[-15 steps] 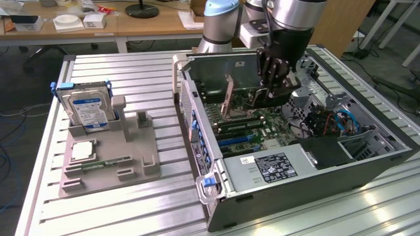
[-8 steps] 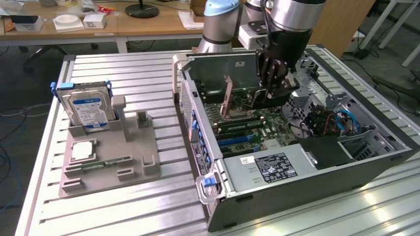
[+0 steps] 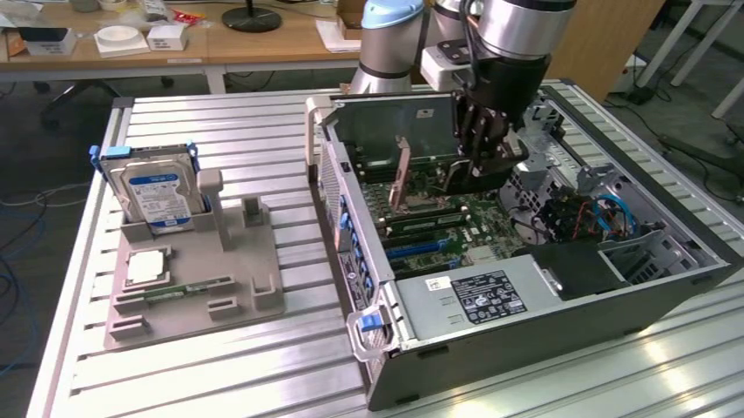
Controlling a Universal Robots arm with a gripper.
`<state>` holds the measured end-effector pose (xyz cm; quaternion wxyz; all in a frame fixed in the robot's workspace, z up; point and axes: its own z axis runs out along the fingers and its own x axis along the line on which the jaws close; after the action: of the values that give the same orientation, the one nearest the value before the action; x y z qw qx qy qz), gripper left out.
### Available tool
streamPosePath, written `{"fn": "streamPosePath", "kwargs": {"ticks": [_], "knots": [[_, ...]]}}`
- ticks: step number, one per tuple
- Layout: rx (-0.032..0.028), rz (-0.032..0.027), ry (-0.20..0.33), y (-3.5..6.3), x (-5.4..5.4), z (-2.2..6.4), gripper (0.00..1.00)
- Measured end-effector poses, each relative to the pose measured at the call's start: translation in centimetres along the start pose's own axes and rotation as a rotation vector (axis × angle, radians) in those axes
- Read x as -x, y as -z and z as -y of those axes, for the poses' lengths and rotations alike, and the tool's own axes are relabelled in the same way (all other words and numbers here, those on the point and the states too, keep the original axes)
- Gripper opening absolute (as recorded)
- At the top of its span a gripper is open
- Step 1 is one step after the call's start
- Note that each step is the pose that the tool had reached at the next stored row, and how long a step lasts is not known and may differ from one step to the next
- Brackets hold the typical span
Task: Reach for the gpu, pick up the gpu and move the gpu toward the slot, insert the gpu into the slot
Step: 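Insert the gpu into the slot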
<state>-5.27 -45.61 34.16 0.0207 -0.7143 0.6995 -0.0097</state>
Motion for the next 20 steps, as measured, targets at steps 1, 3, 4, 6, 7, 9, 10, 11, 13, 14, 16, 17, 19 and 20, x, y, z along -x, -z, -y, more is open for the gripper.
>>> {"fn": "streamPosePath", "kwargs": {"ticks": [1,3,4,6,7,9,10,11,13,14,16,17,19,20], "knots": [[0.0,0.0,0.0,-0.05,0.0,-0.02,0.27],[0.0,-0.0001,0.0,-0.15,0.0,-0.09,0.27],[0.0,-0.0001,0.0,-0.19,0.0,-0.12,0.27],[0.0,-0.0001,0.0,-0.27,0.0,-0.16,0.27],[0.0,-0.0001,0.0,-0.31,0.1,-0.17,0.27],[0.0,-0.0001,0.0,-0.39,0.1,-0.21,0.27],[0.0,-0.0001,0.0,-0.44,0.1,-0.22,0.27],[0.0,0.0001,0.0,-0.51,0.1,-0.23,0.27],[0.0,-0.0001,0.0,-0.65,0.1,-0.24,0.27],[0.0,0.0,0.0,-0.74,0.1,-0.24,0.27],[0.0001,-0.0001,0.0,-0.92,0.1,-0.26,0.27],[0.0,-0.0001,0.0,-1.01,0.1,-0.27,0.27],[0.0,0.0,0.0,-1.17,0.1,-0.29,0.27],[0.0,0.0,0.0,-1.26,0.1,-0.3,0.27]]}}
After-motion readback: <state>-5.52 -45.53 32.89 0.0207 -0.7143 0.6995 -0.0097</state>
